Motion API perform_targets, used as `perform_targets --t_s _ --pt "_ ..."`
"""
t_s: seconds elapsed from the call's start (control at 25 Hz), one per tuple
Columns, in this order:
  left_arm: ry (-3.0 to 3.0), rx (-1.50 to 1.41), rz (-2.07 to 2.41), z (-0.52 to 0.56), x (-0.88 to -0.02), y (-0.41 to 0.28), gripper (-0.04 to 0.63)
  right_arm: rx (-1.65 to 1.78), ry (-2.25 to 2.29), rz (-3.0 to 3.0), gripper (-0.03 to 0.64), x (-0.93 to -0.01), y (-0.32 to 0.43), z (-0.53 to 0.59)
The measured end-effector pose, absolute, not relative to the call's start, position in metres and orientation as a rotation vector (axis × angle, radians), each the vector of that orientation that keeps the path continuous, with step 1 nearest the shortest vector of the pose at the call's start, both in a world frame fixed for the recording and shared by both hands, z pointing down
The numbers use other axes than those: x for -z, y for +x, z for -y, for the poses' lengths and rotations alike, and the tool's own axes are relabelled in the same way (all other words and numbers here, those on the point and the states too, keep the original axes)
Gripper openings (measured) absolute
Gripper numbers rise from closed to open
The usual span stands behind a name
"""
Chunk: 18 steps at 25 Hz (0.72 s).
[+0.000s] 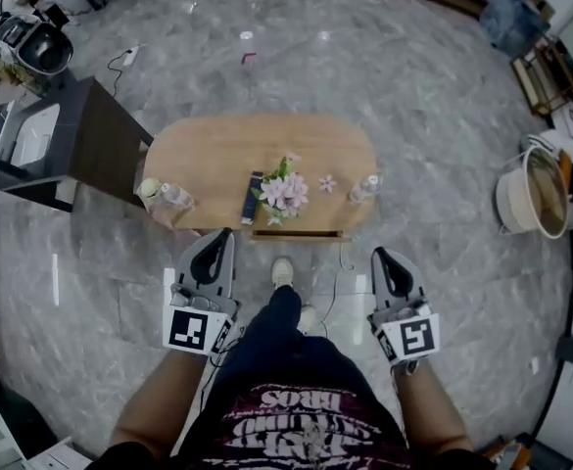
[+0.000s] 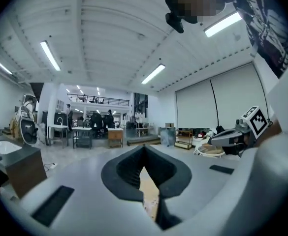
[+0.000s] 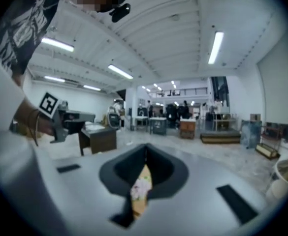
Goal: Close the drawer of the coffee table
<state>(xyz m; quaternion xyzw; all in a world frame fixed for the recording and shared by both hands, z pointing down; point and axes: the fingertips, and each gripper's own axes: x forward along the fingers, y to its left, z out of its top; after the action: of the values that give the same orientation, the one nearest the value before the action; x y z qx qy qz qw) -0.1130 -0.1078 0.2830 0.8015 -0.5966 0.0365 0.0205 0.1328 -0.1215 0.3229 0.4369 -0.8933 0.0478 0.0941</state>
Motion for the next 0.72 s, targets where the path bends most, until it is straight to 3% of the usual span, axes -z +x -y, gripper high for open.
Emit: perform_targets --t_s 0.32,0.72 --pt "2.510 -0.163 1.857 0.100 -0.261 -0.099 0.023 -0.082 1.309 2.713 0.034 -0.283 0.115 0.120" --pt "2.503 -0.206 1.785 0.157 -0.277 -0.122 0.023 -0.156 1.276 2.634 0.034 -0.308 0.087 0.156"
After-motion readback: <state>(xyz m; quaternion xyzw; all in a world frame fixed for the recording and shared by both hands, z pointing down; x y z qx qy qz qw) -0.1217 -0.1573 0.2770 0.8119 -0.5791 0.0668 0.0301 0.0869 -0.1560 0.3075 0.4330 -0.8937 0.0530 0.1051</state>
